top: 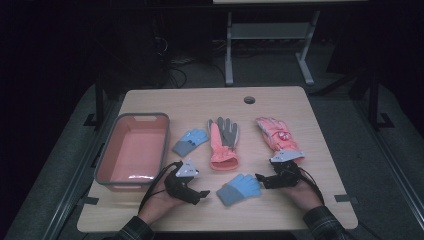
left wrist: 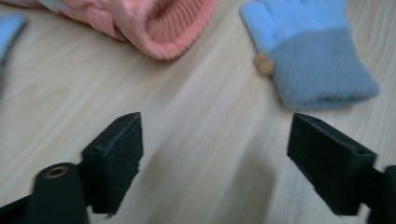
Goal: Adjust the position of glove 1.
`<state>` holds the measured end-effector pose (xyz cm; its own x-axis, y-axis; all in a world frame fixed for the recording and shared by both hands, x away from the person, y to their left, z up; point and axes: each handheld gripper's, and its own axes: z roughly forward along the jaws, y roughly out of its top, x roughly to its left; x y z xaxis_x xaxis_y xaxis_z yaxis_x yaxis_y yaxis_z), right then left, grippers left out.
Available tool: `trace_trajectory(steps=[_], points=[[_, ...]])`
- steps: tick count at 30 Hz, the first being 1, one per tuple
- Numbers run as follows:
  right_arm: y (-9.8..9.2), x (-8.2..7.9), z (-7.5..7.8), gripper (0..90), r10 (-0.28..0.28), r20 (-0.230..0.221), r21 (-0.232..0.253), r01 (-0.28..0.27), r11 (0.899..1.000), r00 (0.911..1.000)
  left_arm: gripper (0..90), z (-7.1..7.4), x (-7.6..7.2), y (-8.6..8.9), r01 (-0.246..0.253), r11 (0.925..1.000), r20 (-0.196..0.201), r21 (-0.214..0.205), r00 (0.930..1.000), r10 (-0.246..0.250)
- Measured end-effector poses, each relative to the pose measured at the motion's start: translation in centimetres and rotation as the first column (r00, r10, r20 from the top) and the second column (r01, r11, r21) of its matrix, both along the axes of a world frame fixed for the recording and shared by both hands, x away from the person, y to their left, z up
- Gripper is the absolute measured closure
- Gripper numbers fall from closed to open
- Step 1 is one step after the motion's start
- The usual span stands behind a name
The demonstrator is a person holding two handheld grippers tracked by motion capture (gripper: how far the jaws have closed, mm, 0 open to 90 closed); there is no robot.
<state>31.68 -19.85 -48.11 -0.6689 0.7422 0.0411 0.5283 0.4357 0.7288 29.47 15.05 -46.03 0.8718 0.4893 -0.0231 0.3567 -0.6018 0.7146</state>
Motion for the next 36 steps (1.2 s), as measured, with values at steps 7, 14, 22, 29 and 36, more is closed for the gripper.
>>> trace_trajectory(steps=[7,14,22,29,36], points=[[0.1,0.0,0.0,16.4,0.010,-0.001,-0.003,-0.010,1.000,1.0000,48.5,1.9,0.9,-0.6,-0.059,0.9976,-0.002,-0.035,0.9983,0.059],[0.1,0.0,0.0,16.4,0.010,-0.002,-0.003,-0.010,1.000,1.0000,85.6,3.7,3.2,-1.5,-0.130,0.9898,-0.014,-0.058,0.9915,0.130],[0.1,0.0,0.0,16.3,0.010,-0.002,-0.002,-0.010,1.000,1.0000,89.4,5.0,5.8,-2.7,-0.153,0.9864,0.014,-0.061,0.9880,0.154],[0.1,0.0,0.0,16.3,0.010,-0.002,-0.002,-0.010,1.000,0.9999,89.4,5.0,9.3,-5.2,-0.135,0.9893,0.028,-0.055,0.9902,0.137],[0.1,0.0,0.0,16.3,0.009,0.000,-0.001,-0.009,1.000,1.0000,89.4,3.9,12.1,-6.9,-0.134,0.9905,-0.006,-0.030,0.9909,0.134]])
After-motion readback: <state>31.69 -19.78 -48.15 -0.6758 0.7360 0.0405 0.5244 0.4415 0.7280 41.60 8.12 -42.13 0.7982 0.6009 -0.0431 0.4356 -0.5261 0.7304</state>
